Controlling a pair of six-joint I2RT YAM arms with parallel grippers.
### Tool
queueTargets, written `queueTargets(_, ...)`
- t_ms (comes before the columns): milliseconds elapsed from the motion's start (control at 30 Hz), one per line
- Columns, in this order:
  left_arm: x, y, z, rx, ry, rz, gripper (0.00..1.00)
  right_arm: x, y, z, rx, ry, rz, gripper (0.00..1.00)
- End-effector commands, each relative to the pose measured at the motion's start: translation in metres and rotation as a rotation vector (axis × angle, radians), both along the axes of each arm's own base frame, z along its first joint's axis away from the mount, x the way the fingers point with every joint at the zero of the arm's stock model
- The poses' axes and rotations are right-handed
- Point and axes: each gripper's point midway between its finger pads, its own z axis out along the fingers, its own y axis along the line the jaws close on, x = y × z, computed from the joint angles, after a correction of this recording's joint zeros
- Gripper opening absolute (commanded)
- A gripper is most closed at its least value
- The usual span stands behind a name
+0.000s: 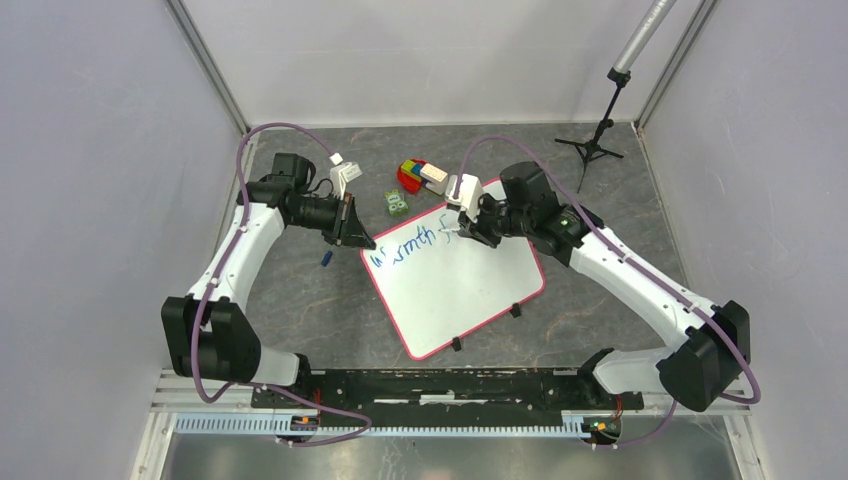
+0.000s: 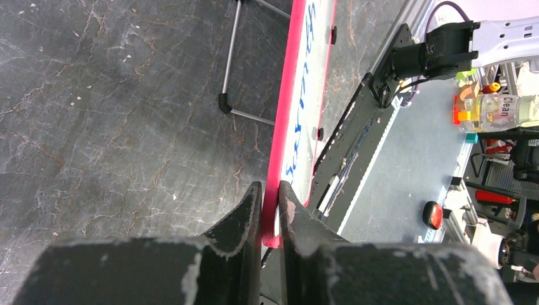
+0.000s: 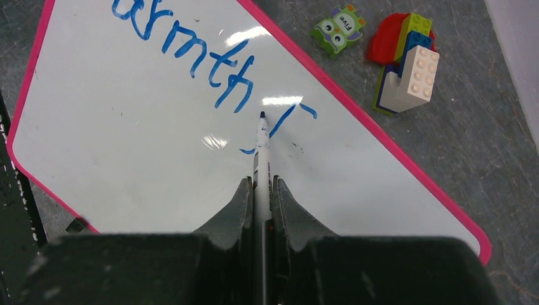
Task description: Write a sentence on the whiteboard
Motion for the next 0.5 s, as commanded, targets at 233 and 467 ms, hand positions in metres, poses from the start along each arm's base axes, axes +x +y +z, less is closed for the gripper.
queueTargets(233, 0.007, 0.003, -0.002, 0.031, -0.055, -0.004, 0.02, 0.020, -0.020, 0.008, -0.008, -0.052, -0.069, 0.00)
queueTargets(467, 0.007, 0.003, -0.002, 0.031, -0.052, -0.001, 0.02, 0.017, -0.017, 0.017, 0.016, -0.051, -0.041, 0.00)
